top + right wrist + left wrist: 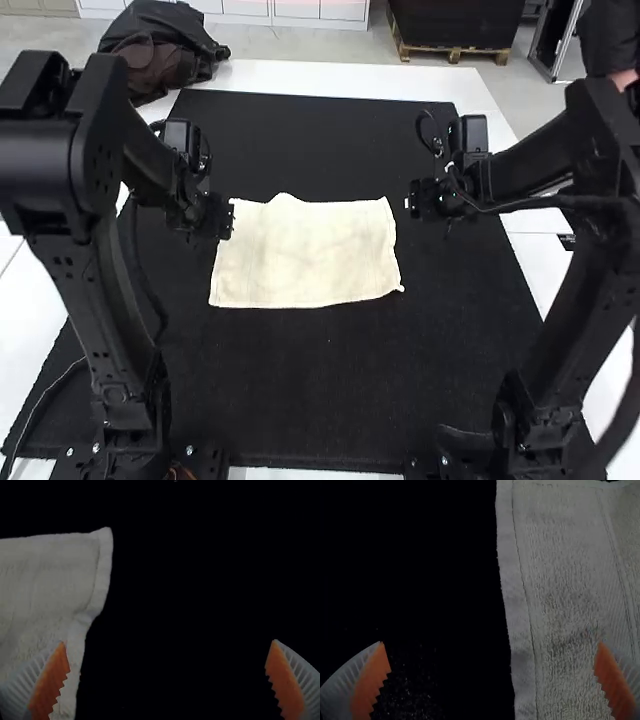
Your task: Fold the towel.
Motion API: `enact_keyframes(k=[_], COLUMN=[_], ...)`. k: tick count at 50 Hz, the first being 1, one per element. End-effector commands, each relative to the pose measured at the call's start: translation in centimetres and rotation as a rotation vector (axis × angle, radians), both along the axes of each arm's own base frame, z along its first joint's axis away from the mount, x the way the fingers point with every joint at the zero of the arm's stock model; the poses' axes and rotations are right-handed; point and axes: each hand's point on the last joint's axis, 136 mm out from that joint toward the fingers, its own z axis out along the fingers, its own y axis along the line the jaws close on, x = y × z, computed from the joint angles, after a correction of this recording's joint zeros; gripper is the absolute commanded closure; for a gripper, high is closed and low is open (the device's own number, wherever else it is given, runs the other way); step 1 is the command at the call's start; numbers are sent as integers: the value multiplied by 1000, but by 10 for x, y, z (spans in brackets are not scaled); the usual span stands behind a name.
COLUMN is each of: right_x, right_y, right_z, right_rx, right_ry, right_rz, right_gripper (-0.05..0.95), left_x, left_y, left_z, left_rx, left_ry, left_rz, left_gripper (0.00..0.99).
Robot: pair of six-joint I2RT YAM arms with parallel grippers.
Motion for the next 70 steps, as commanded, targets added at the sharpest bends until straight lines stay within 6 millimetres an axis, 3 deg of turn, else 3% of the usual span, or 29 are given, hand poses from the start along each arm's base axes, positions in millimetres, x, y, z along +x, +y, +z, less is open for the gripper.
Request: enact_keyframes(k=[1, 24, 49, 70], right_x=[12, 36, 59, 65], right_y=[11, 21, 39, 62], right_z=[4, -20, -40, -56], right_rx=[24, 54, 89, 99], right_ry=[-22, 3, 34, 56], right_rz=[16, 21, 38, 67], right_gripper=[-5, -5, -5, -7], left_x=[21, 48, 64, 69], left_y=[-6, -8, -7, -9], left_z=[12, -4, -15, -23], left_rx=[-27, -40, -40, -39], left_ry=[-46, -39, -37, -25], left_rz=[-15, -23, -20, -29], left_gripper=[39, 38, 38, 38])
